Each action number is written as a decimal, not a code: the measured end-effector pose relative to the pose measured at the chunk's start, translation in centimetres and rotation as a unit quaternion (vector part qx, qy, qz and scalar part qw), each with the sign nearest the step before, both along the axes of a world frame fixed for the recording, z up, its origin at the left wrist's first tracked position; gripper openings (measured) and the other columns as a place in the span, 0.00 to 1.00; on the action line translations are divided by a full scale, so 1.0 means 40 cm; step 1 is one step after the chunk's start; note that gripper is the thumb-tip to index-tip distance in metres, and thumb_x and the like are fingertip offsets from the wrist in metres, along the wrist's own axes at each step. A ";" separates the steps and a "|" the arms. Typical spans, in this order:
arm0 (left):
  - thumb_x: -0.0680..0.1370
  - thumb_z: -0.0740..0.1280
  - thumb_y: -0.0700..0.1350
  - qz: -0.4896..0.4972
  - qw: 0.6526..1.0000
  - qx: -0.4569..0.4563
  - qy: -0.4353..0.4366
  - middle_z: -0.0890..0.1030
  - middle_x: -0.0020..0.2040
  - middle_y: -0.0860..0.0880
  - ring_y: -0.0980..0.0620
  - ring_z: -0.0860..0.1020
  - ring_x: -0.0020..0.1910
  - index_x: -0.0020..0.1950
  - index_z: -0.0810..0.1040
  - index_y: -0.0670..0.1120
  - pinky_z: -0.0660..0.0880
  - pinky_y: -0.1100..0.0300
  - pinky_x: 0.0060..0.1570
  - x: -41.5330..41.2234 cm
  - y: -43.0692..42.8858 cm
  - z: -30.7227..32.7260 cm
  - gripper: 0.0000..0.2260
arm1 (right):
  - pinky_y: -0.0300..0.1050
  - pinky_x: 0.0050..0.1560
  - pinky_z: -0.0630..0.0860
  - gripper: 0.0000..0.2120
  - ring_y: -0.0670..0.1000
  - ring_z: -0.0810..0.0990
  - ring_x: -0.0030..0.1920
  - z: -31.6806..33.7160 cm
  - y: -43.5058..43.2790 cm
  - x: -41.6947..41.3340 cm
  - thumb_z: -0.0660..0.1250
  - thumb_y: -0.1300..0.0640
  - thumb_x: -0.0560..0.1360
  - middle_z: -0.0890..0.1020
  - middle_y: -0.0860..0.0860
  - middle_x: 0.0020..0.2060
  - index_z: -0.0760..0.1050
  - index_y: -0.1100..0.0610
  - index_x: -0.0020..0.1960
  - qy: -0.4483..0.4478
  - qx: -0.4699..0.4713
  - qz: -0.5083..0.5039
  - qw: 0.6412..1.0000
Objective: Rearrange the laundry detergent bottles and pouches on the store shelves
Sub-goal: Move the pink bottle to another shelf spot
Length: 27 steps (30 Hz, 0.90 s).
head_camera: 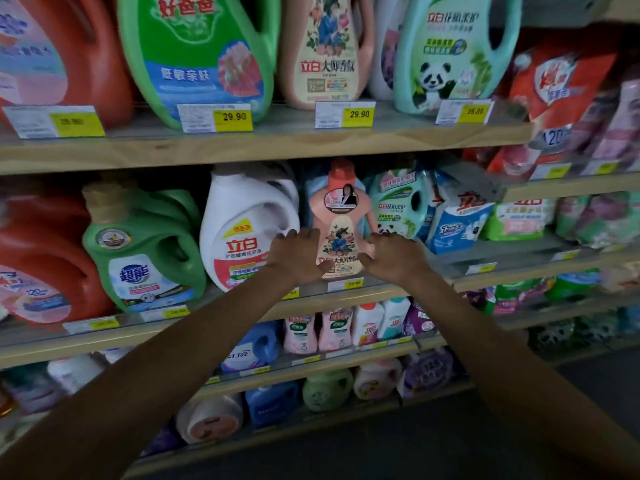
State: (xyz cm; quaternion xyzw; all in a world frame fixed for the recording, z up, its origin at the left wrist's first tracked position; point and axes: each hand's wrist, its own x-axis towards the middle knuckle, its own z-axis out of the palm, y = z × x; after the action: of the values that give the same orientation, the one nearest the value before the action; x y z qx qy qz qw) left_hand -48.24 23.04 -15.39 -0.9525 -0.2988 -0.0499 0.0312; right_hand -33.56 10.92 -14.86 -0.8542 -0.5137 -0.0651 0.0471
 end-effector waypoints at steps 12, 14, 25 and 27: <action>0.67 0.72 0.53 0.138 0.872 -0.315 -0.348 0.69 0.68 0.43 0.43 0.71 0.66 0.73 0.56 0.45 0.72 0.43 0.62 0.257 0.114 -0.203 0.40 | 0.56 0.52 0.76 0.36 0.62 0.74 0.60 -0.210 0.184 0.301 0.70 0.44 0.71 0.72 0.63 0.61 0.62 0.64 0.68 0.240 0.138 0.031 0.960; 0.64 0.75 0.48 0.155 0.817 -0.394 -0.392 0.70 0.68 0.42 0.43 0.71 0.67 0.73 0.58 0.43 0.72 0.42 0.64 0.282 0.138 -0.221 0.42 | 0.56 0.54 0.76 0.39 0.62 0.72 0.62 -0.237 0.218 0.316 0.74 0.47 0.68 0.71 0.64 0.62 0.60 0.66 0.68 0.303 0.150 0.051 0.940; 0.64 0.77 0.32 0.101 0.802 -0.422 -0.411 0.75 0.63 0.44 0.53 0.76 0.58 0.70 0.58 0.39 0.77 0.68 0.52 0.312 0.212 -0.270 0.41 | 0.58 0.55 0.78 0.48 0.57 0.72 0.63 -0.335 0.285 0.353 0.82 0.51 0.58 0.68 0.59 0.62 0.57 0.63 0.67 0.464 0.224 0.039 0.856; 0.64 0.78 0.33 0.114 0.801 -0.418 -0.413 0.75 0.63 0.44 0.53 0.77 0.58 0.70 0.58 0.40 0.77 0.65 0.53 0.308 0.201 -0.270 0.41 | 0.58 0.55 0.78 0.47 0.57 0.72 0.63 -0.332 0.281 0.353 0.82 0.52 0.58 0.68 0.59 0.62 0.58 0.64 0.67 0.458 0.225 0.051 0.858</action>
State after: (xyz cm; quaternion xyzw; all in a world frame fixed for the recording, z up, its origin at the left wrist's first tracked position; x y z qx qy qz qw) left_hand -35.91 31.08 -26.18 -0.7214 -0.3813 -0.3050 -0.4911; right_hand -19.44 22.14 -28.14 -0.7262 -0.4484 0.2223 0.4713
